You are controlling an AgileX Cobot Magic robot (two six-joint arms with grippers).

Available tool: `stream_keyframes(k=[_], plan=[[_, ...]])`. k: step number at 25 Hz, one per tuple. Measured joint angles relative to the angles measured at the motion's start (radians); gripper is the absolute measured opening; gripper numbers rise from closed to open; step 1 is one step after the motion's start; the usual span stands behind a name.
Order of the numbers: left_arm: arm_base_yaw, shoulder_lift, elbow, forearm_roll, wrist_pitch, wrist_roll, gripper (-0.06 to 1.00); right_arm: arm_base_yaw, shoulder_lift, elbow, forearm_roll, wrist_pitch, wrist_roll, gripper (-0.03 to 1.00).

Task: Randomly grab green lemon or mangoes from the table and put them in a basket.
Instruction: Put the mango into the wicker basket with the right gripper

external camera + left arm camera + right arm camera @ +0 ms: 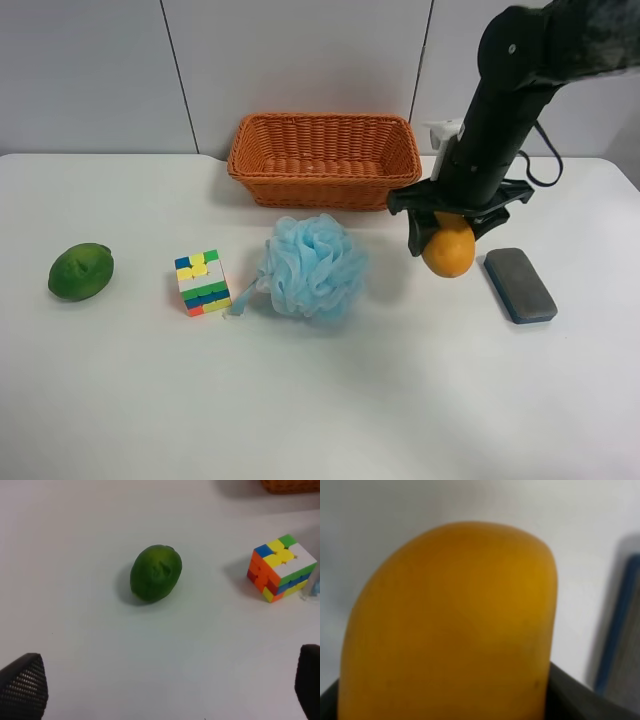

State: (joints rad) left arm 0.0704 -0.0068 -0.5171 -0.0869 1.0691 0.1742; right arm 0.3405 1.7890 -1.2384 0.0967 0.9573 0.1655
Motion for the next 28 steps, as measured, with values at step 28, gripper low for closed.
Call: stream_keyframes(k=[28], plan=[[0.000,0.000,0.000,0.000,0.000,0.000,0.99,0.000,0.293,-0.745,-0.088,0.105,-0.073,0.62]])
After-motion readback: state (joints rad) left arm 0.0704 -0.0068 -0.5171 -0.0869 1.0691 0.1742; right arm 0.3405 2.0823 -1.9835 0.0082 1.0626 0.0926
